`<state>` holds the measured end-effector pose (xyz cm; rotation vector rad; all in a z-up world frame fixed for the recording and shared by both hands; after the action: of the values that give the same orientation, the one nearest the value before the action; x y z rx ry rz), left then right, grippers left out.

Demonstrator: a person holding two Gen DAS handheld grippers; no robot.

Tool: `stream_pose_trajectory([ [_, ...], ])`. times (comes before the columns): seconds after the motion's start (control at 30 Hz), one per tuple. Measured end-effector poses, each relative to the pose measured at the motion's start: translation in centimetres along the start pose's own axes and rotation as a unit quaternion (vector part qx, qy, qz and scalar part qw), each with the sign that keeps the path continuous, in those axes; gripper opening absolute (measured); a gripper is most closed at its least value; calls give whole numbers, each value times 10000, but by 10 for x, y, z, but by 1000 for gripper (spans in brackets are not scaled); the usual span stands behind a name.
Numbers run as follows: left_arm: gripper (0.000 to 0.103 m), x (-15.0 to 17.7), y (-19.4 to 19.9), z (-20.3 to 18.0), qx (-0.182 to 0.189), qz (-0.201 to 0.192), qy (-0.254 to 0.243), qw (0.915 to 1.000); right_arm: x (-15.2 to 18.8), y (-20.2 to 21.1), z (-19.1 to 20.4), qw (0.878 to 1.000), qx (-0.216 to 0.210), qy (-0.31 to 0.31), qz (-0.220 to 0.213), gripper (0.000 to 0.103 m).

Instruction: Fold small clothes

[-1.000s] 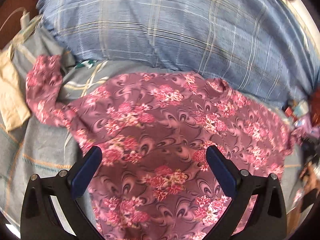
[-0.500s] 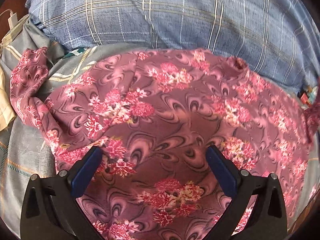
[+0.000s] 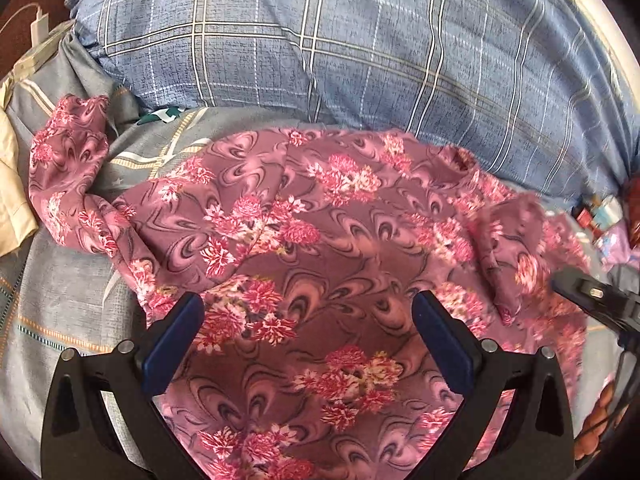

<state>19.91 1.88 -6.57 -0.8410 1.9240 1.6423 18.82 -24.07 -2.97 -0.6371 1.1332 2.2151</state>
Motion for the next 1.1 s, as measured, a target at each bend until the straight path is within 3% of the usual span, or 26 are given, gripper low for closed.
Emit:
stream_pose_trajectory([
  [0.07,103,-4,2,-4,223,31,244,9994,-9,31,-19,9990,115,-230,-353,51],
  [0.2,103,-12,3,-27,535,96,446,9975,-18,73,-66,9909,649,-846,-823,52],
  [0.3,103,-12,0,-46,472,155,217,9985,-13,74,-82,9867,440,-1364,-767,52],
  [0.47,103,-18,0,-54,342,51,-251,9991,-19,25,-55,9899,-98,-1261,-638,52],
  [0.57,103,-29,2,-41,226,-224,-396,9987,-19,-20,-40,9915,169,-1185,-511,52],
  [0.67,103,-42,6,-15,-39,-576,-382,9976,-18,-45,-12,9927,-191,-1111,-433,52],
  [0.77,103,-50,7,15,-296,-781,-159,9964,-1,-75,29,9951,-671,-720,127,52],
  [0.83,103,-50,4,26,-275,-714,32,9971,18,-90,44,9915,-869,-808,536,52],
  [0.97,103,-41,-7,23,-15,-431,188,9989,25,-57,40,9916,-928,-874,214,52],
  [1.1,103,-26,-9,-13,368,-116,-146,9992,18,9,-12,9923,-264,-1098,-510,52],
])
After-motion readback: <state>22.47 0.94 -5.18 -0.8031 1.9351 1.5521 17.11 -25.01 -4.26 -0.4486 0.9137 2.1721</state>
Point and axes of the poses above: each gripper's, at about its wrist camera, not at the fingertips, and y roughly against the way its jaws point, z to its left, x to its underside, the point moved 6 cm from there along -y, roughly the way its jaws point, and after that the axes turned 13 degrees about -z, right-handed, at the moved point
